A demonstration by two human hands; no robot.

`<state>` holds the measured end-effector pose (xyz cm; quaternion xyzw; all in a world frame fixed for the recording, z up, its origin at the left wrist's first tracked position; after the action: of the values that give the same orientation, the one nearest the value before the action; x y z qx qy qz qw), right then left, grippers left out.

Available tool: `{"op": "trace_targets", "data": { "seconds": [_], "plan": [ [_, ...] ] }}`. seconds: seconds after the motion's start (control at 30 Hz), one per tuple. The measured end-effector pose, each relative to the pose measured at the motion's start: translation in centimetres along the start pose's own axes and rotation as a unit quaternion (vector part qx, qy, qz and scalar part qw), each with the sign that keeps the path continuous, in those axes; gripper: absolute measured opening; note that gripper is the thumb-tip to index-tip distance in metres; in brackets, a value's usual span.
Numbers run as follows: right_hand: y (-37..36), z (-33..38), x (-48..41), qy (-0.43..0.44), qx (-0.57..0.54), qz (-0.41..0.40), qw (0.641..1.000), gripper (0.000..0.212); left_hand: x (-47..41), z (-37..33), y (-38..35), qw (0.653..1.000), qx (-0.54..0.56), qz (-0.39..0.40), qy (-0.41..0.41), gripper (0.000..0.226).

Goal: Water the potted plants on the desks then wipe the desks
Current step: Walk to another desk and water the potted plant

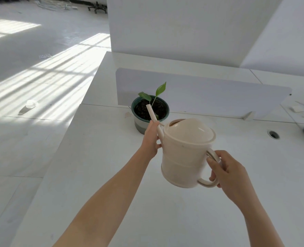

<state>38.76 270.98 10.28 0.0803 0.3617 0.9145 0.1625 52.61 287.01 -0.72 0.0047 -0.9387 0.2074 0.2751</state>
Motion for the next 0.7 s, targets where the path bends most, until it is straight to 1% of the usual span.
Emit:
{"op": "trace_targets", "data": {
  "seconds": [0.07, 0.13, 0.2, 0.3, 0.33, 0.47, 0.57, 0.7],
  "plan": [
    [0.4, -0.3, 0.1, -0.005, 0.006, -0.003, 1.000, 0.014, -0.1, 0.6, -0.5, 1.000, -0.001, 0.009, 0.006, 0.046],
    [0.9, -0.6, 0.2, -0.010, 0.010, -0.008, 1.000, 0.014, -0.1, 1.0, -1.1, 1.000, -0.005, 0.019, 0.009, 0.047],
    [1.3, -0.8, 0.2, -0.014, 0.015, -0.013, 1.000, 0.015, -0.1, 1.2, -1.7, 1.000, -0.007, 0.026, 0.014, 0.040],
    [2.0, -1.0, 0.0, -0.017, 0.022, -0.021, 0.999, 0.016, 0.0, 1.5, -2.7, 0.999, -0.010, 0.038, 0.022, 0.018],
    [2.2, -1.1, -0.1, -0.017, 0.024, -0.025, 0.999, 0.016, 0.0, 1.6, -3.0, 0.999, -0.011, 0.041, 0.025, 0.014],
    [3.0, -1.0, -0.8, -0.014, 0.027, -0.041, 0.999, 0.015, -0.4, 1.1, -4.3, 0.999, -0.014, 0.041, 0.027, 0.013],
    [3.3, -0.6, -1.6, -0.007, 0.039, -0.051, 0.998, 0.013, -0.9, 0.4, -5.0, 0.999, -0.015, 0.044, 0.020, 0.008],
    [3.8, 0.2, -2.8, 0.001, 0.060, -0.065, 0.996, 0.015, -1.5, -0.2, -5.7, 0.999, -0.008, 0.040, 0.021, 0.014]
  ]
}}
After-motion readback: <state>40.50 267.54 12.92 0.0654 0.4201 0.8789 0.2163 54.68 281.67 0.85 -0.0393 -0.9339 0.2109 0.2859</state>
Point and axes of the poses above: each hand's wrist, its own x-axis away from the middle knuckle, its own y-axis out of the back of the hand, z = x × y, the point moved 9 cm from there along -x, towards the middle knuckle, and after that the axes turned 5 degrees about -z, right-handed, at the moved point
